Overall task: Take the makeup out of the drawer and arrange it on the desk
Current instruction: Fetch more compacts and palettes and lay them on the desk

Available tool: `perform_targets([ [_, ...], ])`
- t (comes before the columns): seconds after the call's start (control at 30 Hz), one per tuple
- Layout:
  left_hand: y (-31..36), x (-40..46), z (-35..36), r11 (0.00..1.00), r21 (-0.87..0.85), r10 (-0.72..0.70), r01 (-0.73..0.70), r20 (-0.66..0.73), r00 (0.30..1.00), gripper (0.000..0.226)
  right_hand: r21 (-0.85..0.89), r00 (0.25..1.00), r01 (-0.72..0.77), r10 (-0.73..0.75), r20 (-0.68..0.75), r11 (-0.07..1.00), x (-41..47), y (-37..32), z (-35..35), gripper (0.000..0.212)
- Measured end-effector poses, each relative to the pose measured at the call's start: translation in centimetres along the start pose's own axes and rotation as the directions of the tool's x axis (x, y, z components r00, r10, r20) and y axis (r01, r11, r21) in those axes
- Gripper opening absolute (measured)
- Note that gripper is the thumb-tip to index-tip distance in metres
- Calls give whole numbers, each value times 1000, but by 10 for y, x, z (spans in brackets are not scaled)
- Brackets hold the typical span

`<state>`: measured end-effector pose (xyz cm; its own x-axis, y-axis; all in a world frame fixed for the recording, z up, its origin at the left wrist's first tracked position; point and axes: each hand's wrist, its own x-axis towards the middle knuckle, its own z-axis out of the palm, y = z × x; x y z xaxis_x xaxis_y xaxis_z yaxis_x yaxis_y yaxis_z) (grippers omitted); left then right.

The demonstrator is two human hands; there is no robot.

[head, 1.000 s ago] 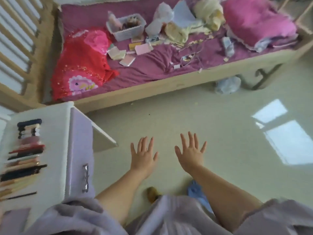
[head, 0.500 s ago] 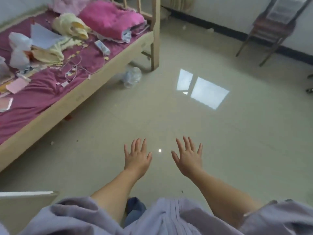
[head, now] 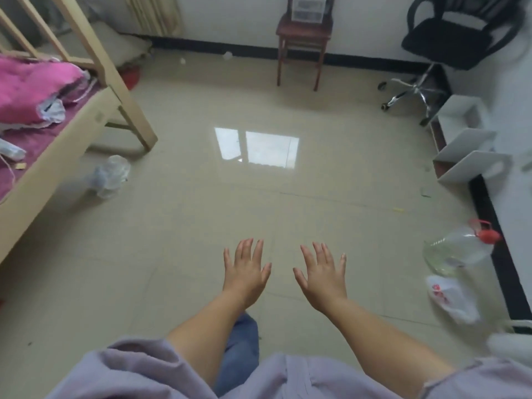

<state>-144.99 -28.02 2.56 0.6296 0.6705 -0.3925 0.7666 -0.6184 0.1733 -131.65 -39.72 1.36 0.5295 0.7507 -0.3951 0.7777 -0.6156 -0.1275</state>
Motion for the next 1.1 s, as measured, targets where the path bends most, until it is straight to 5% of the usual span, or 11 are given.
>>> perform_targets([
  [0.1,6,36,-8,1000,21,13,-13,15,1000,60,23,999,-36,36,11,999,29,15,-11,63],
  [0.23,6,104,-29,998,51,25,-26,14,1000,60,54,998,-53,54,-23,997,89,21,-33,92],
  [0.5,20,277,-112,995,23,101,-102,15,995,57,118,975,-186,197,-98,976,245,41,-117,95],
  [0.7,39,390,-169,992,-1,125,-125,6,992,57,162,968,-229,243,-68,960,347,53,-177,58],
  [1.1,144,662,-253,983,15,184,-184,12,983,56,157,959,-263,276,-62,952,590,173,-288,58],
])
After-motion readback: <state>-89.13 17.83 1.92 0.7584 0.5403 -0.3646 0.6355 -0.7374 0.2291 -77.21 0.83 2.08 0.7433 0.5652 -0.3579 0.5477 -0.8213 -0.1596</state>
